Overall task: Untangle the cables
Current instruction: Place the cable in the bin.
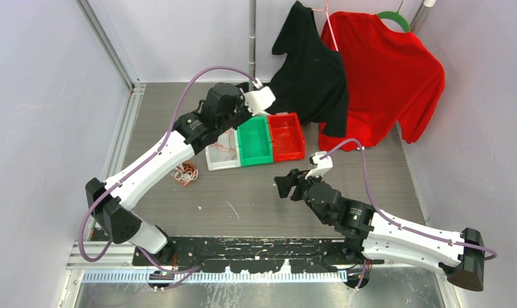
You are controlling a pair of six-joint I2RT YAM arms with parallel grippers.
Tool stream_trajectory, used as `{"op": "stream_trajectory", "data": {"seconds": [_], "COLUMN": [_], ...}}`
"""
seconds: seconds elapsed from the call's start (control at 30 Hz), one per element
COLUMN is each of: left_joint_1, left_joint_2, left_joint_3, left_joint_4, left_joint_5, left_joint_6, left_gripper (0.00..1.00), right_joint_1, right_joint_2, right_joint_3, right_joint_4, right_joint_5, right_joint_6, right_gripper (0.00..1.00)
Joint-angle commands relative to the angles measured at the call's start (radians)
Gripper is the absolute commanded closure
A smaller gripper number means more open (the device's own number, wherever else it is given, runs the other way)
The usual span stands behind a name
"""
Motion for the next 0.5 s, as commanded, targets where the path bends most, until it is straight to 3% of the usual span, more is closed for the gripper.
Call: {"op": "stream_trajectory", "data": {"seconds": [0.0,0.07,0.17,0.33,0.47], "left_joint_1": [-0.028,-0.027,-0.03,-0.032,-0.044], "left_joint_2": [-0.072,-0.118,-0.202,-0.209,-0.264], "left_joint_3": [0.002,-0.073,-0.179,-0.103,-0.183], "left_joint_4": [0.333,0.511,0.63,0.416,0.536], "left_joint_5": [-0.112,-0.109,-0.017,-0.048,0.011], "left_joint_6": [0.194,0.299,0.401,0.258,0.347], "left_gripper": [1.0,1.0,1.0,1.0,1.0], "right_joint_1": [-0.002,-0.003,-0.003,-0.004,-0.005], "right_joint_2": [-0.028,-0.034,-0.036,-0.015,-0.008], "right_joint_3": [0.022,0.016,0.011,0.014,0.017], "right_joint_4": [0.009,0.009,0.016,0.034,0.03], "right_joint_5": [0.017,0.017,0.016,0.005,-0.006], "right_joint_6": [0.023,0.027,0.03,0.033,0.046], "right_gripper": [0.31,0.32,0.32,0.32,0.32]}}
